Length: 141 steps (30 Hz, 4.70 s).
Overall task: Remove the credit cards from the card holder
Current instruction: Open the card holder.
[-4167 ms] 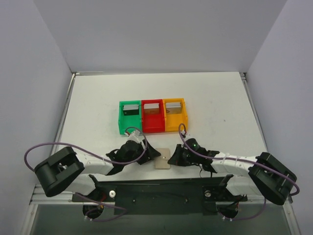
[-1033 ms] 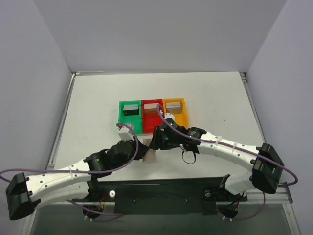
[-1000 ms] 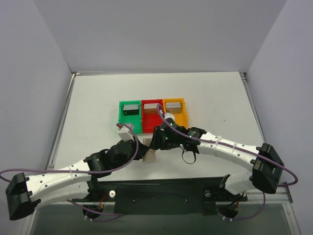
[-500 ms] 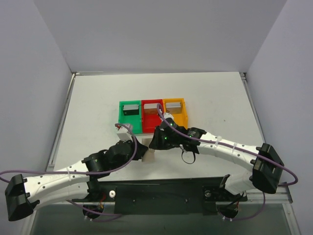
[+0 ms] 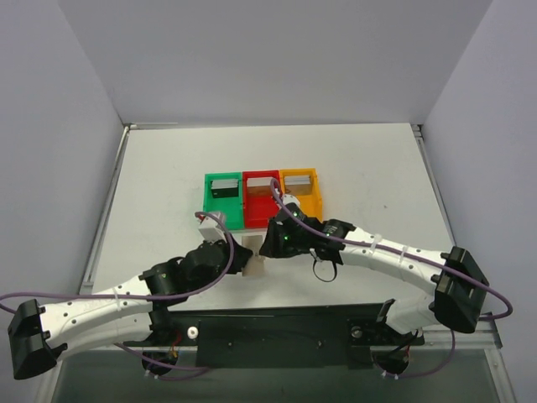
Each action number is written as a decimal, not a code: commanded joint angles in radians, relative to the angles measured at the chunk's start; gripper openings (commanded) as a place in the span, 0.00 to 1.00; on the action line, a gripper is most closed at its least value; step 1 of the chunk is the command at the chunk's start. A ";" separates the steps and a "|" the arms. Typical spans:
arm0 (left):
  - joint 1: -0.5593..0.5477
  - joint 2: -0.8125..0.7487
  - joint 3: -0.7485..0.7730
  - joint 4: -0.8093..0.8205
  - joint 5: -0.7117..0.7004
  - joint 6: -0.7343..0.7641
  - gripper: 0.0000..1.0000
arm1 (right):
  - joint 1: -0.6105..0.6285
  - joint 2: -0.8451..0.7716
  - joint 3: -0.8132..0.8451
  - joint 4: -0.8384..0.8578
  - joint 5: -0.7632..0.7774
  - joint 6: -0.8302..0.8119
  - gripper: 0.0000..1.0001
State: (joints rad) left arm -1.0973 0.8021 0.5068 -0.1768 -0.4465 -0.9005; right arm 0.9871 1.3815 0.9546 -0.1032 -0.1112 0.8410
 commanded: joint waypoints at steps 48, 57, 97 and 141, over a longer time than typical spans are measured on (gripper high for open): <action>0.088 -0.261 -0.108 0.445 0.313 -0.086 0.00 | -0.183 -0.282 -0.212 0.022 -0.174 -0.065 0.43; 0.352 -0.271 -0.178 0.611 0.637 -0.233 0.00 | -0.309 -0.395 -0.295 0.025 -0.246 -0.076 0.45; 0.399 -0.086 -0.154 0.942 0.887 -0.317 0.00 | -0.331 -0.444 -0.257 0.382 -0.585 0.062 0.38; 0.398 -0.032 -0.160 0.821 0.821 -0.235 0.77 | -0.308 -0.443 0.038 -0.181 -0.441 -0.172 0.00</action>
State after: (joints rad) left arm -0.7006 0.7944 0.3218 0.6346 0.3714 -1.1625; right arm 0.6689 0.9337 0.9215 -0.1776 -0.6201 0.7303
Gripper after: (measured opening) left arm 0.771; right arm 0.019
